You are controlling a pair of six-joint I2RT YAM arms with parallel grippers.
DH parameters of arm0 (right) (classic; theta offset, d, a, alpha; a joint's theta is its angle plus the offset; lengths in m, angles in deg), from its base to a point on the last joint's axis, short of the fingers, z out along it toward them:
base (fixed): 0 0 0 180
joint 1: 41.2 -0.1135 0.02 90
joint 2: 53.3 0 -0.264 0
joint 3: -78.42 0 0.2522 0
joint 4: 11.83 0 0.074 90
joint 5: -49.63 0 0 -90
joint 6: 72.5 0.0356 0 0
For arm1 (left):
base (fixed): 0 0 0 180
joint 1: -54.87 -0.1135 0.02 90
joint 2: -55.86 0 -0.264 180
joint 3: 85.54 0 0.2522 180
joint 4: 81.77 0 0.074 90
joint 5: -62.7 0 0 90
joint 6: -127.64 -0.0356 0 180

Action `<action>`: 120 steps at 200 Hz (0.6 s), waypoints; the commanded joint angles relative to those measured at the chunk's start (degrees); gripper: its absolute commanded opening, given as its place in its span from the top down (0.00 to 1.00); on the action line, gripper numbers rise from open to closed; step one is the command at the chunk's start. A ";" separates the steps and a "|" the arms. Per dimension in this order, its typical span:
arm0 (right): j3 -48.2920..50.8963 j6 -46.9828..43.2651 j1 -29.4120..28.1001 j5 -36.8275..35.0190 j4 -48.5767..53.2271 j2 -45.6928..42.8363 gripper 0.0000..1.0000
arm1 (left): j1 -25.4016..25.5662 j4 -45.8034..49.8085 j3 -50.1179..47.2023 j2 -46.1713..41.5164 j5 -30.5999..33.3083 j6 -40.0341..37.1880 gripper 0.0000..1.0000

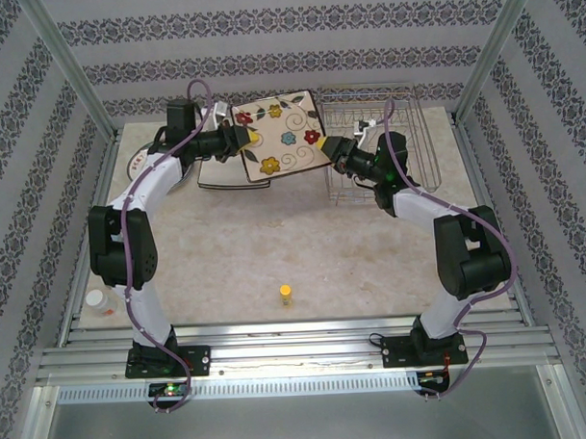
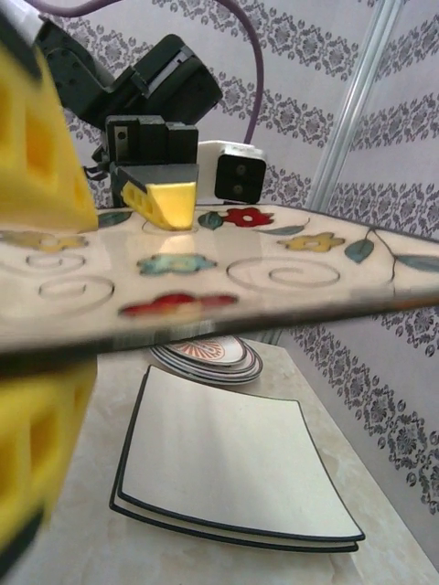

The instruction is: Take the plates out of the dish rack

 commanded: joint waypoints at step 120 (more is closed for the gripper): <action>-48.73 -56.18 8.09 -32.47 97.64 -0.60 0.02 | -0.18 -31.61 -12.27 -5.63 21.72 13.26 1.00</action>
